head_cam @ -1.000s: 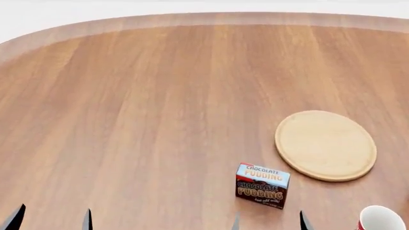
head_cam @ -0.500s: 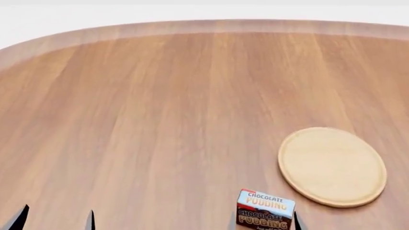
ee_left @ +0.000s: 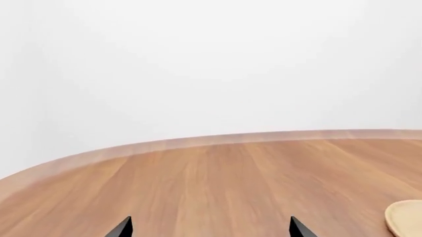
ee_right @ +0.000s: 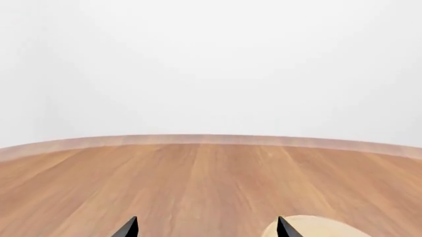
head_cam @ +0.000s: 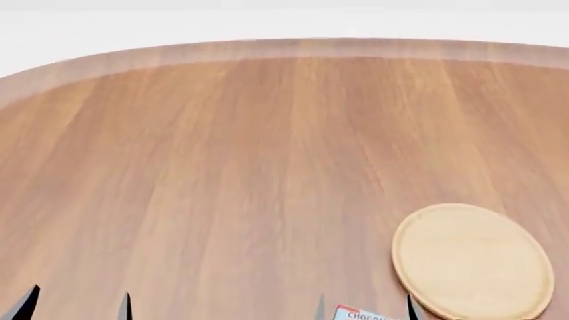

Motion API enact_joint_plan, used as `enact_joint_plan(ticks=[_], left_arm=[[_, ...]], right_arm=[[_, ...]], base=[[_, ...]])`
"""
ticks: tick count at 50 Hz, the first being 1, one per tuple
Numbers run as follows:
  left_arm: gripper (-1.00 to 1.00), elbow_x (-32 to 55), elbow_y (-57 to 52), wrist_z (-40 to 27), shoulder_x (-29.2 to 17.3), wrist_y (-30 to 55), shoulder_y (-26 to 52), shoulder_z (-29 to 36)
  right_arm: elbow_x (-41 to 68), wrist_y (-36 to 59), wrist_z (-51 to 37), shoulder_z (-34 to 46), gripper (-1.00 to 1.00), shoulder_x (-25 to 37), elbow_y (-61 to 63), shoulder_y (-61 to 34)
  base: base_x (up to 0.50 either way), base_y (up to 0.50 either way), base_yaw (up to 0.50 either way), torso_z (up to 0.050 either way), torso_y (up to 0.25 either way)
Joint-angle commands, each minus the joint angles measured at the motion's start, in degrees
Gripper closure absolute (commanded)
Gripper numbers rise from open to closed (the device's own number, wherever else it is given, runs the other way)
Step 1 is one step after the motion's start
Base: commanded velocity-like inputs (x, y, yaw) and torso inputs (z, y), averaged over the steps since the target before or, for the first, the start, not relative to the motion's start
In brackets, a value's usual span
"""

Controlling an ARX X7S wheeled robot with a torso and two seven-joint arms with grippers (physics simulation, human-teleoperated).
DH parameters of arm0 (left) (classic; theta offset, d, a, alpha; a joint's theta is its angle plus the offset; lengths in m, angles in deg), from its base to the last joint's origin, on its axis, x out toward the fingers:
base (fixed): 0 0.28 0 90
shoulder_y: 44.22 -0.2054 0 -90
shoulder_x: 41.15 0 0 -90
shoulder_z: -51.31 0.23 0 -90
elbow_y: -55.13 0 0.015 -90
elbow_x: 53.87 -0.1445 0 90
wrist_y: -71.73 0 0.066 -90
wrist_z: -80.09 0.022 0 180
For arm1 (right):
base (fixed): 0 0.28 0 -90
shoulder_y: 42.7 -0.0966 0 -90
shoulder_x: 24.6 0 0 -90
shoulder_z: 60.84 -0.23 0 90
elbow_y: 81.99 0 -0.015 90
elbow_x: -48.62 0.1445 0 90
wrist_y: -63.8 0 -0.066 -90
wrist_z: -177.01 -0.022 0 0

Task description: Put the chocolate pudding to the left of the plate.

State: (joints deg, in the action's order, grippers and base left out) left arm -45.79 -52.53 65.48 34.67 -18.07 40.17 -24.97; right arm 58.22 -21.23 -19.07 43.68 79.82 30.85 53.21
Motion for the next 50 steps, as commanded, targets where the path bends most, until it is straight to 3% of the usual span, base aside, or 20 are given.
enact_joint_plan(ticks=[1, 50], left_arm=[[-1.00, 0.24, -0.11, -0.34, -0.33, -0.10, -0.02, 0.23], [-1.00, 0.88, 0.66, -1.41, -1.25, -0.29, 0.58, 1.33]], right_arm=[[0.14, -0.01, -0.40, 0.49, -1.00, 0.37, 0.08, -0.06], [0.06, -0.66, -1.49, 1.97, -1.00, 1.20, -1.29, -0.78]], base=[[0.21, 0.00, 0.00, 0.000, 0.000], [0.22, 0.00, 0.00, 0.000, 0.000]])
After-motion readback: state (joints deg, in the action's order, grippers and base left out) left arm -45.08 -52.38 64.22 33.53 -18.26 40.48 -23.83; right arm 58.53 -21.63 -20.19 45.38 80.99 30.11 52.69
